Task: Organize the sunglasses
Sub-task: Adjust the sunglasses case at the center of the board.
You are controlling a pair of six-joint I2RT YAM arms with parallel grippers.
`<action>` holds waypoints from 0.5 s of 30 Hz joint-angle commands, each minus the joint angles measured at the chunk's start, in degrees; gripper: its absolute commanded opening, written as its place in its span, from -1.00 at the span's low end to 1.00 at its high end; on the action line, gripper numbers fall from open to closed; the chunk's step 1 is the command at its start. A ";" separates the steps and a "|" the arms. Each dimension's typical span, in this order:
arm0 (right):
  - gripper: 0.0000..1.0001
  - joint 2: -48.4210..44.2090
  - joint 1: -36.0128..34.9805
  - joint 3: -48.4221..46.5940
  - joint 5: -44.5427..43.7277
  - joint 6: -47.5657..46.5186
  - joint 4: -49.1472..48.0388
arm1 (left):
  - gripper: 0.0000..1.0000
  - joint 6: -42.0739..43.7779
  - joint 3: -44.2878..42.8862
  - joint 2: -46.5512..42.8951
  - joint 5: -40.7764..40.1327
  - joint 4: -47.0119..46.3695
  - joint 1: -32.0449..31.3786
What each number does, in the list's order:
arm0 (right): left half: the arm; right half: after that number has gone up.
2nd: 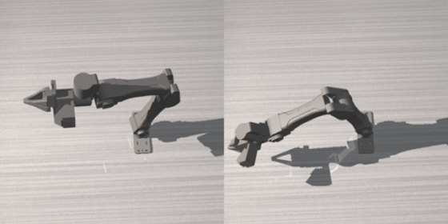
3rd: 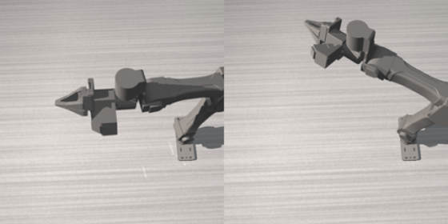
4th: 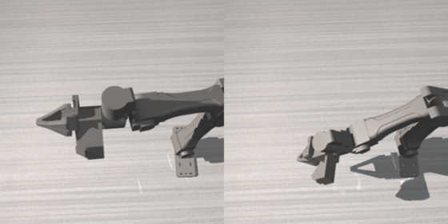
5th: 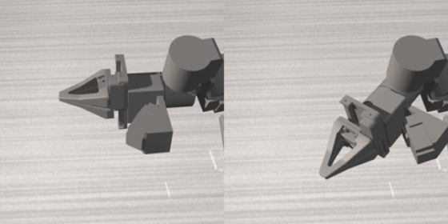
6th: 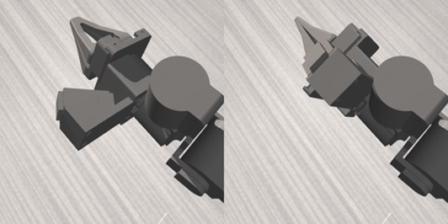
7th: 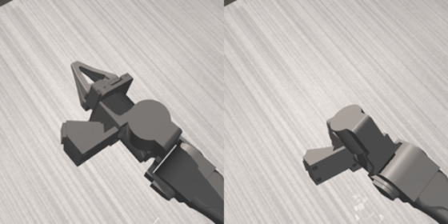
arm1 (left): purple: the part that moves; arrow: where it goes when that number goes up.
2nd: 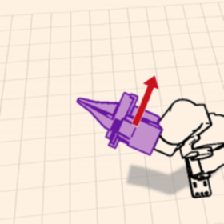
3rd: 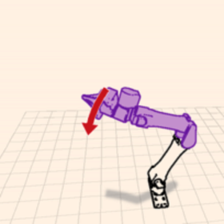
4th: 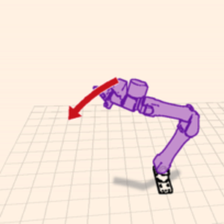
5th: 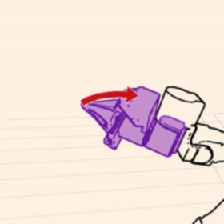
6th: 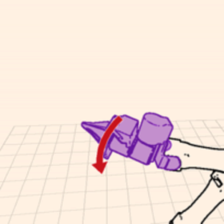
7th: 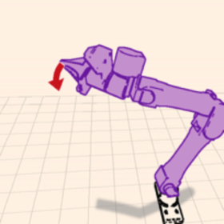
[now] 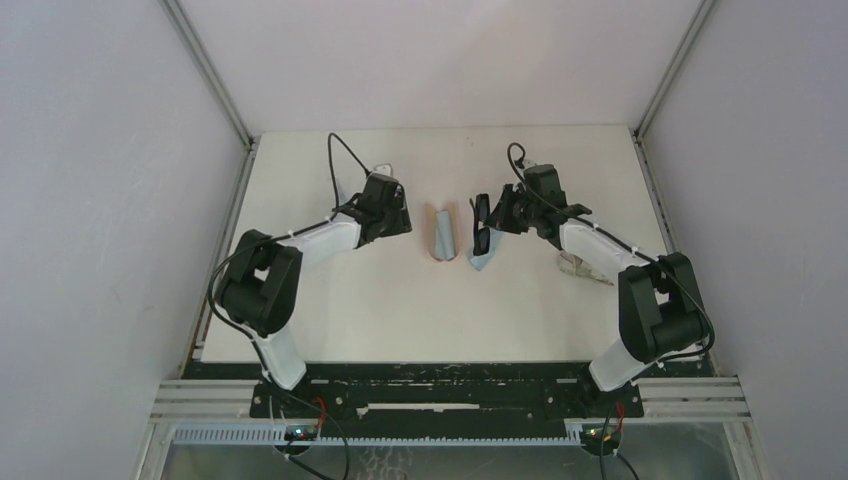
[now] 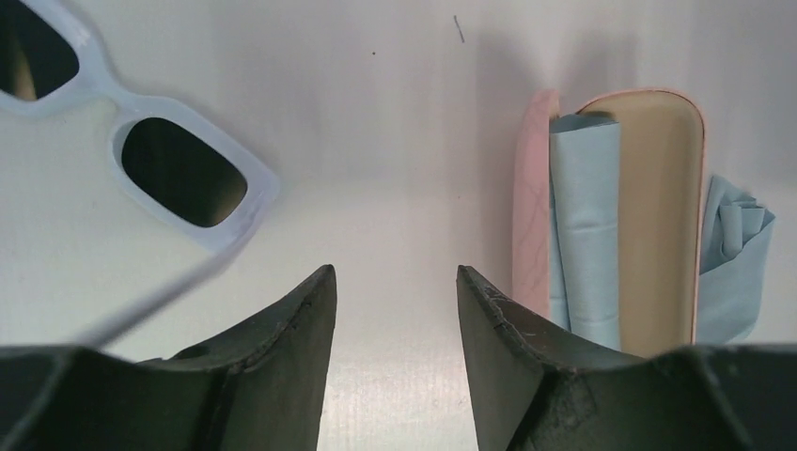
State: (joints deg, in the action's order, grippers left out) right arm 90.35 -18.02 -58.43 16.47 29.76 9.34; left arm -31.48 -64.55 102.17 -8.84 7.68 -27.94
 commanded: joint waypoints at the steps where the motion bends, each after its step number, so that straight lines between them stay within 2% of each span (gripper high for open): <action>1: -1.00 -2.90 0.27 0.22 -0.81 -1.78 -0.47 | 0.08 -1.59 -0.55 -0.21 -1.19 0.29 -0.18; 15: -1.00 -3.54 0.69 1.50 0.52 -1.72 -1.18 | 0.07 1.35 -7.76 7.79 5.23 1.41 -0.49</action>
State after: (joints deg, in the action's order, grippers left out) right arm 89.47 -17.98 -57.63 16.21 29.12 10.11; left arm -31.75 -67.13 109.01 -6.33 9.63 -27.99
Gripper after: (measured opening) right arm 0.009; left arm 0.529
